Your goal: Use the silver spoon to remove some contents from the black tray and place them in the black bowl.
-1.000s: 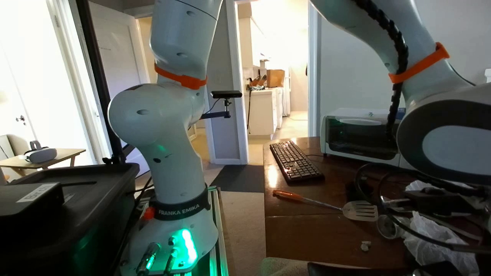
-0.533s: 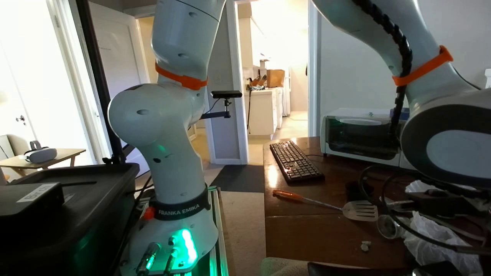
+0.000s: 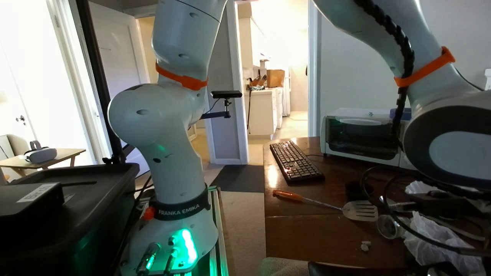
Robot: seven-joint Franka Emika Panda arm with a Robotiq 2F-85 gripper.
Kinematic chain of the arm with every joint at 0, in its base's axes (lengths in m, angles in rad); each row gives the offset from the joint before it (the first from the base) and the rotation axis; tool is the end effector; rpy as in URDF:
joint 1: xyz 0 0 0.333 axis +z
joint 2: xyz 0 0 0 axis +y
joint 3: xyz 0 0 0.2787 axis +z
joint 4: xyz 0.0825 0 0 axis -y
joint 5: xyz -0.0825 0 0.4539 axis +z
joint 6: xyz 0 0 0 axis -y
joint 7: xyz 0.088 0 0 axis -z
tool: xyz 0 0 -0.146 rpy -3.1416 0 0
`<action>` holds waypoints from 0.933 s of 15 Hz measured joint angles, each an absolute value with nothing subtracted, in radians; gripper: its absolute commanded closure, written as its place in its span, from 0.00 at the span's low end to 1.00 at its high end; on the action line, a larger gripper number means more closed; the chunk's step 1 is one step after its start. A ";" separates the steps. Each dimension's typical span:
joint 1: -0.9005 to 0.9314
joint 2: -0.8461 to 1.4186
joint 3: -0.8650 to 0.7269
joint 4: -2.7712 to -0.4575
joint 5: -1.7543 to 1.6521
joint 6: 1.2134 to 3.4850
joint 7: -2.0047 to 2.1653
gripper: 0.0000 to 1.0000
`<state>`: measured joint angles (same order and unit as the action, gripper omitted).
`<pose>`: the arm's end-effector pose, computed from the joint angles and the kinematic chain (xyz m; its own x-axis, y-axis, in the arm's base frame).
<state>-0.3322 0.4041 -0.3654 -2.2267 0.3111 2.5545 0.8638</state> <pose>0.4189 -0.3777 0.0649 -0.2277 -0.9729 -0.0392 -0.9737 0.2273 0.0139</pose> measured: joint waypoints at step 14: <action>-0.197 0.355 -0.504 -2.329 0.160 2.827 1.084 0.98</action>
